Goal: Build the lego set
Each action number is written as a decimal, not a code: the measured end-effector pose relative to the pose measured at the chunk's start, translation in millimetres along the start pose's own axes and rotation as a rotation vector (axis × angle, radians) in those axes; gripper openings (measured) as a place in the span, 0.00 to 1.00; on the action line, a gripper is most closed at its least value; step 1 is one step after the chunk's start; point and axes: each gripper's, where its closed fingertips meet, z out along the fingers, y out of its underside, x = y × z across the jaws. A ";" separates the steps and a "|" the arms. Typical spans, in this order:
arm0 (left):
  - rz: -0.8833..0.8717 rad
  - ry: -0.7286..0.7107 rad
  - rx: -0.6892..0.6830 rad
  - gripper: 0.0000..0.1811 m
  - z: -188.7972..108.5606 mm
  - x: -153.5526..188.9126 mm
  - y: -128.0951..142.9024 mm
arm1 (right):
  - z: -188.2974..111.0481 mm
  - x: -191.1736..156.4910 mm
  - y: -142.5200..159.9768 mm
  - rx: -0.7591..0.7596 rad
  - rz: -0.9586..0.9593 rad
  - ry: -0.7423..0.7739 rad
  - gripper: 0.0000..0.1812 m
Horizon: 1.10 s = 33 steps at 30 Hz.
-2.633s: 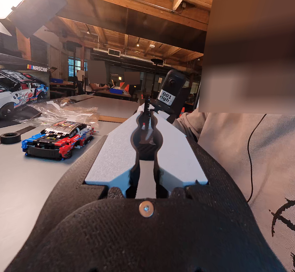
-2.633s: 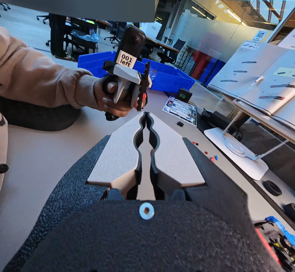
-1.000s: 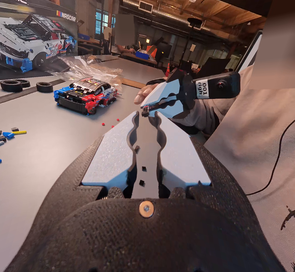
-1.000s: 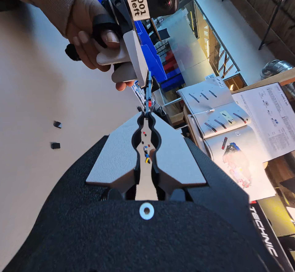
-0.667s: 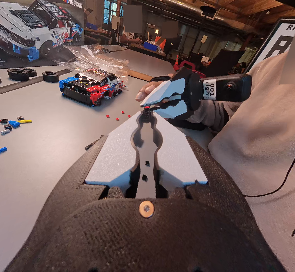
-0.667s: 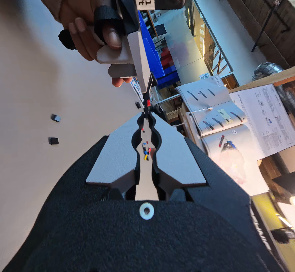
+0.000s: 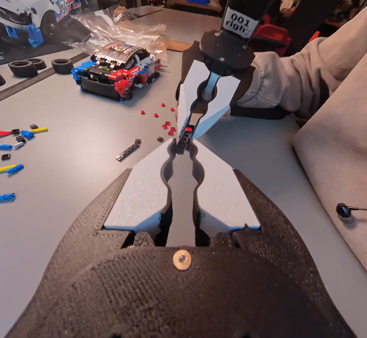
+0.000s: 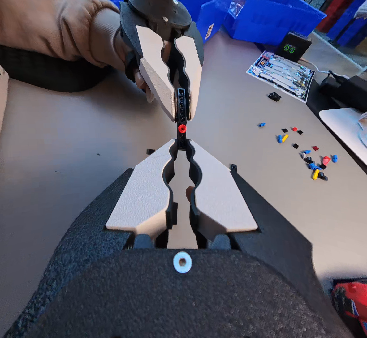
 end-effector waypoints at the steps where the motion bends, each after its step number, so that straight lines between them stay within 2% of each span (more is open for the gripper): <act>1: 0.010 -0.024 -0.035 0.06 0.9 -3.9 6.3 | 2.1 0.9 5.6 -0.033 -0.003 0.009 0.03; 7: 0.065 -0.107 -0.247 0.06 5.8 -15.6 41.2 | 10.7 5.0 33.0 -0.211 -0.066 0.071 0.03; 14: 0.144 -0.127 -0.336 0.04 4.3 -17.4 54.3 | 14.0 8.4 38.1 -0.246 -0.127 0.112 0.04; 19: -0.008 -0.040 -0.301 0.04 1.2 -9.6 50.9 | 13.8 13.7 28.9 -0.191 -0.329 0.188 0.04; 24: -0.282 0.107 -0.167 0.04 -1.7 1.5 30.7 | 10.6 18.9 14.3 -0.143 -0.553 0.297 0.03; 27: -0.381 0.136 -0.095 0.01 -4.2 -0.4 19.6 | 8.0 22.9 7.9 -0.143 -0.666 0.365 0.03; 30: -0.364 0.123 -0.078 0.01 -5.5 -3.1 16.9 | 5.6 24.6 1.6 -0.140 -0.737 0.413 0.03; 33: -0.230 0.064 -0.082 0.00 -5.1 -5.3 14.3 | 4.7 26.5 0.3 -0.124 -0.692 0.423 0.03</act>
